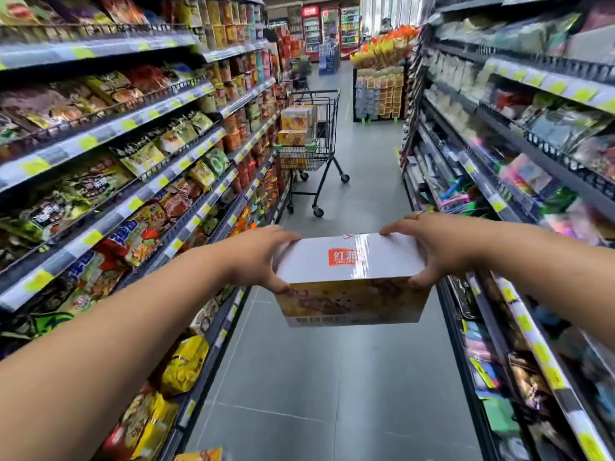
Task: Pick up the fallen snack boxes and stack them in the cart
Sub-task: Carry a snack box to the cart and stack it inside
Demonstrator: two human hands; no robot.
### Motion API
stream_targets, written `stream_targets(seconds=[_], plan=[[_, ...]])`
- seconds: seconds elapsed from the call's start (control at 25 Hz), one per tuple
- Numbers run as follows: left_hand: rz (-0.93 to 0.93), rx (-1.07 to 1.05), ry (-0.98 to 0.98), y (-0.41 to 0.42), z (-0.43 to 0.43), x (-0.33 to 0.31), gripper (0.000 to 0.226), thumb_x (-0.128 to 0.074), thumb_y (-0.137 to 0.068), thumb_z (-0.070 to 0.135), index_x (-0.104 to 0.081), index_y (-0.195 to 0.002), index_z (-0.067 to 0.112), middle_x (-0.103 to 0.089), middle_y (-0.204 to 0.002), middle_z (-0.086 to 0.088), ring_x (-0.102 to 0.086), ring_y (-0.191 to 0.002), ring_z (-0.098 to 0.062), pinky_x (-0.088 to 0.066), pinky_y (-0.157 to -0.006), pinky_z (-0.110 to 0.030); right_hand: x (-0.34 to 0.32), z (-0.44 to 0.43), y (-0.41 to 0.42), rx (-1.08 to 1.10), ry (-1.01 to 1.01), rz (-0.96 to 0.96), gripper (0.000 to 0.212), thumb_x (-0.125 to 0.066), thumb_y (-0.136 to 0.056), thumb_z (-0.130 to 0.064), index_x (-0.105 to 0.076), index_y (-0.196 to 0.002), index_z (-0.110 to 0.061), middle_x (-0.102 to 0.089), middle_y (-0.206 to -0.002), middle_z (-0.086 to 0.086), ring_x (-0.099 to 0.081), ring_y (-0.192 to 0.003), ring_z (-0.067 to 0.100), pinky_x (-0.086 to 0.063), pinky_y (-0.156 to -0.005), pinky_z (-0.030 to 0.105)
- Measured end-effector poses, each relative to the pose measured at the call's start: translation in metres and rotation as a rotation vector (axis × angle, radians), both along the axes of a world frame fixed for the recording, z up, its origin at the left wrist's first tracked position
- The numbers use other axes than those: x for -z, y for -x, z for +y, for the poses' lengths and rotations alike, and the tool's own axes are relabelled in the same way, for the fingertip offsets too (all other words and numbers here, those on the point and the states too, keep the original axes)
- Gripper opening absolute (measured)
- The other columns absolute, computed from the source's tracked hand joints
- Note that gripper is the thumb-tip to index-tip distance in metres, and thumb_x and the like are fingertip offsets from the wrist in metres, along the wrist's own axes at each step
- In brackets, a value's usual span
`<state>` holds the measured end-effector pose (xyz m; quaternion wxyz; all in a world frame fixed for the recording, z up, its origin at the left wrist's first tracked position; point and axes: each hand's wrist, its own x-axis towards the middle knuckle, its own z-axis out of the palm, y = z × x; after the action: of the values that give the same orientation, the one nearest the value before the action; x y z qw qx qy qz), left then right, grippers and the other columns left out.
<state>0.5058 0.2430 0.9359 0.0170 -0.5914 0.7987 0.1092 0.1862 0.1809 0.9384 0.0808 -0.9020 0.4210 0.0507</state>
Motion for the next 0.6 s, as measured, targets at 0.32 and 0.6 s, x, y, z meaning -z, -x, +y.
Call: stream_targets(seconds=[0.32, 0.6], plan=[[0.006, -0.074, -0.002, 0.027, -0.184, 0.013, 0.101, -0.083, -0.065, 0.049, -0.03, -0.148, 0.029, -0.047, -0.132, 0.005, -0.046, -0.121, -0.018, -0.04, -0.103, -0.04, 0.002, -0.208, 0.026, -0.096, -0.001, 0.001, 0.097, -0.08, -0.062, -0.051, -0.03, -0.145, -0.039, -0.046, -0.122, -0.005, -0.048, -0.114, 0.017, -0.041, -0.098, 0.034], [0.0, -0.146, -0.032, 0.009, -0.326, 0.013, 0.1, -0.083, -0.068, 0.044, -0.028, -0.15, 0.025, -0.045, -0.134, 0.002, -0.043, -0.124, -0.02, -0.038, -0.104, -0.041, 0.004, -0.364, -0.001, -0.137, -0.01, 0.01, 0.094, -0.079, -0.062, -0.051, -0.031, -0.142, -0.042, -0.047, -0.12, -0.006, -0.051, -0.108, 0.016, -0.044, -0.093, 0.032]])
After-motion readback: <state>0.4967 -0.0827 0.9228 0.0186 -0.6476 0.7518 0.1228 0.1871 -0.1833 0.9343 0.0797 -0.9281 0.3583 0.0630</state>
